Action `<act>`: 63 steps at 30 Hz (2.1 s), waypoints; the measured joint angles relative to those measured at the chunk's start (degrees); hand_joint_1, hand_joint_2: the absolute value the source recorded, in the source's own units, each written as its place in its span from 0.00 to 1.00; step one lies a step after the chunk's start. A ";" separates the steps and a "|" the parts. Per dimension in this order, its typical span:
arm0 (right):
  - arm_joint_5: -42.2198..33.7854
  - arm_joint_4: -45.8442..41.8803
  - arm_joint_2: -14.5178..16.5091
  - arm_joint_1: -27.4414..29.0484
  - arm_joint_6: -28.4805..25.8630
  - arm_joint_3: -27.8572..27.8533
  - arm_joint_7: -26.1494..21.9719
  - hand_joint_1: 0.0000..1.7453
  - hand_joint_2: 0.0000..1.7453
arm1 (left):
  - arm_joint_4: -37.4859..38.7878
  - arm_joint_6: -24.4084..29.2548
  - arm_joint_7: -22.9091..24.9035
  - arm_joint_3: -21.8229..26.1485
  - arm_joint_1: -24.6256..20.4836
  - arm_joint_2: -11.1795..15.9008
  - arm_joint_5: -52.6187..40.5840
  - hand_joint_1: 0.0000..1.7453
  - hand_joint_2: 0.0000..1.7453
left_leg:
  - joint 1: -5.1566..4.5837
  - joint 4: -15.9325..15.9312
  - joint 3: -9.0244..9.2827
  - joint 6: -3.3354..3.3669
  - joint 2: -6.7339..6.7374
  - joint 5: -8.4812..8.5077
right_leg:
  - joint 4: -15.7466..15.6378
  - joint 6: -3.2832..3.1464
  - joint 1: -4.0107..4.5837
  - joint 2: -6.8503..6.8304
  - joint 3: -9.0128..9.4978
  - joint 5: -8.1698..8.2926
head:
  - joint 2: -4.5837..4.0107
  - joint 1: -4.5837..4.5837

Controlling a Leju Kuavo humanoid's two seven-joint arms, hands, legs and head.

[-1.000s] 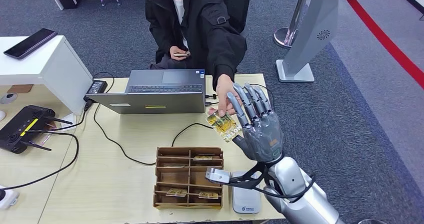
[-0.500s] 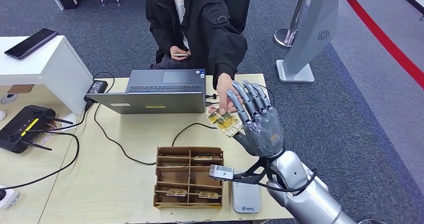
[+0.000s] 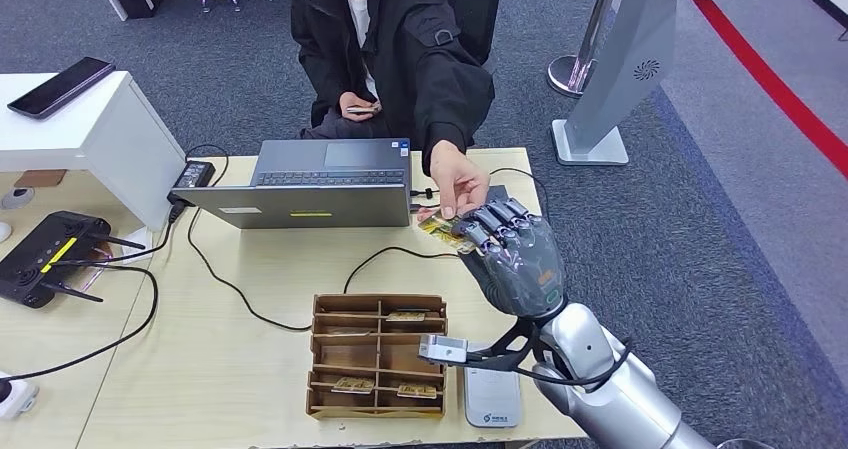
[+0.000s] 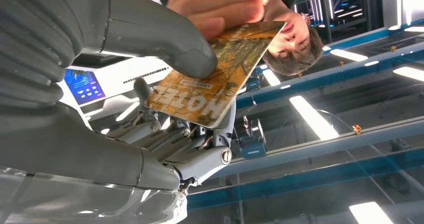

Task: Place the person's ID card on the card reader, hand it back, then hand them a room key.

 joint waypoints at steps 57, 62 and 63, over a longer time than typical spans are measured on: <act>-55.56 -13.87 -10.26 16.30 40.31 -17.55 -16.08 1.00 1.00 | 38.46 63.29 -10.25 0.49 -13.12 9.58 8.53 0.00 0.00 | -0.04 0.02 -0.14 0.02 -0.17 0.16 | -0.06 -0.02 -0.01 -0.19 -0.09 0.09 | 0.00 0.01; -59.42 -14.16 -12.38 19.61 44.97 -19.90 -16.59 1.00 1.00 | 38.46 63.09 -9.95 0.49 -13.10 9.68 9.01 0.00 0.00 | -0.04 0.02 -0.15 0.04 -0.18 0.14 | -0.06 -0.02 -0.01 -0.19 -0.10 0.09 | 0.00 0.01; -59.78 -14.21 -12.67 20.21 45.33 -20.22 -16.66 1.00 1.00 | 38.46 63.08 -9.95 0.49 -13.10 9.70 9.05 0.00 0.00 | -0.04 0.02 -0.15 0.04 -0.17 0.14 | -0.06 -0.02 -0.01 -0.19 -0.10 0.09 | 0.00 0.01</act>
